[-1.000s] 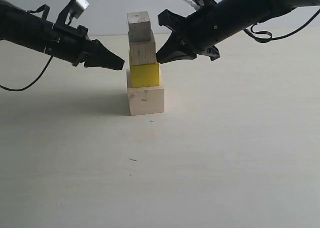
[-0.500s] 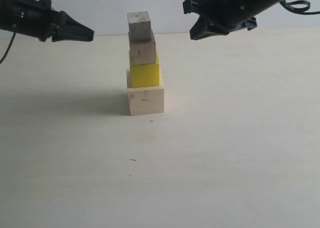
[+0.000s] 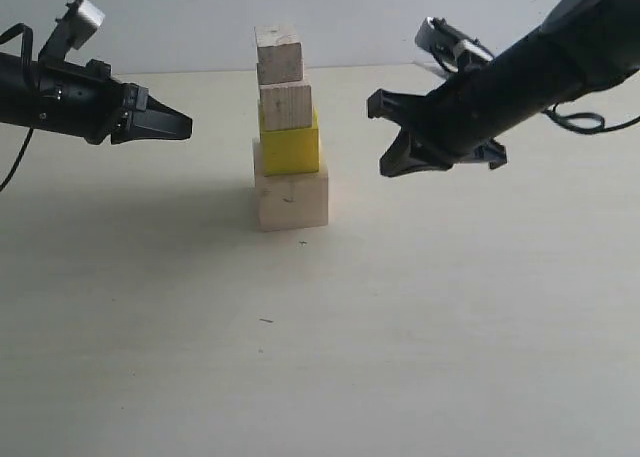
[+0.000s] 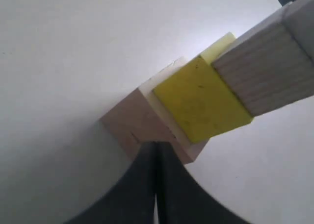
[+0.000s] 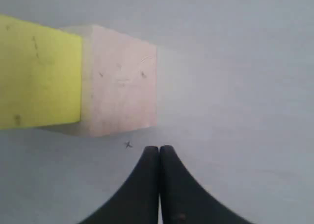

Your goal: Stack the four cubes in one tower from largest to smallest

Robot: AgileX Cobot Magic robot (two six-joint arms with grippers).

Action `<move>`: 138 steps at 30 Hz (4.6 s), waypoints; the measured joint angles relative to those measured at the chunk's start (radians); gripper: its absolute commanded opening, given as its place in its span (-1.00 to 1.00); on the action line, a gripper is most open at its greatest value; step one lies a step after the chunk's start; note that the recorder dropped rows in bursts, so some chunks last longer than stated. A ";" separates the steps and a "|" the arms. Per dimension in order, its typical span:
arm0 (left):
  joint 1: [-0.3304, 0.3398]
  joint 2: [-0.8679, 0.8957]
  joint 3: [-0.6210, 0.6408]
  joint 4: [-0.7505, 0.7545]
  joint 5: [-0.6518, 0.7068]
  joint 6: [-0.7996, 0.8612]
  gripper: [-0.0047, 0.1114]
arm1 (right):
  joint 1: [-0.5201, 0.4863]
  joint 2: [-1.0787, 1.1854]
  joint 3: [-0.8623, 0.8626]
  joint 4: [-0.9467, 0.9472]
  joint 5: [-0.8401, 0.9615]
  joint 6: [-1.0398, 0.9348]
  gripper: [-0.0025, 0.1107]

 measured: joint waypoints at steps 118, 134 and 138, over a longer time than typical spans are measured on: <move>-0.002 0.000 0.006 -0.069 0.013 0.076 -0.92 | 0.055 0.166 0.025 0.447 -0.050 -0.361 -0.96; -0.002 0.000 0.006 -0.069 0.013 0.076 -0.92 | 0.055 0.166 0.025 0.513 0.005 -0.411 -0.96; -0.002 0.000 0.006 -0.069 0.013 0.076 -0.92 | 0.055 0.166 0.025 0.513 0.005 -0.412 -0.96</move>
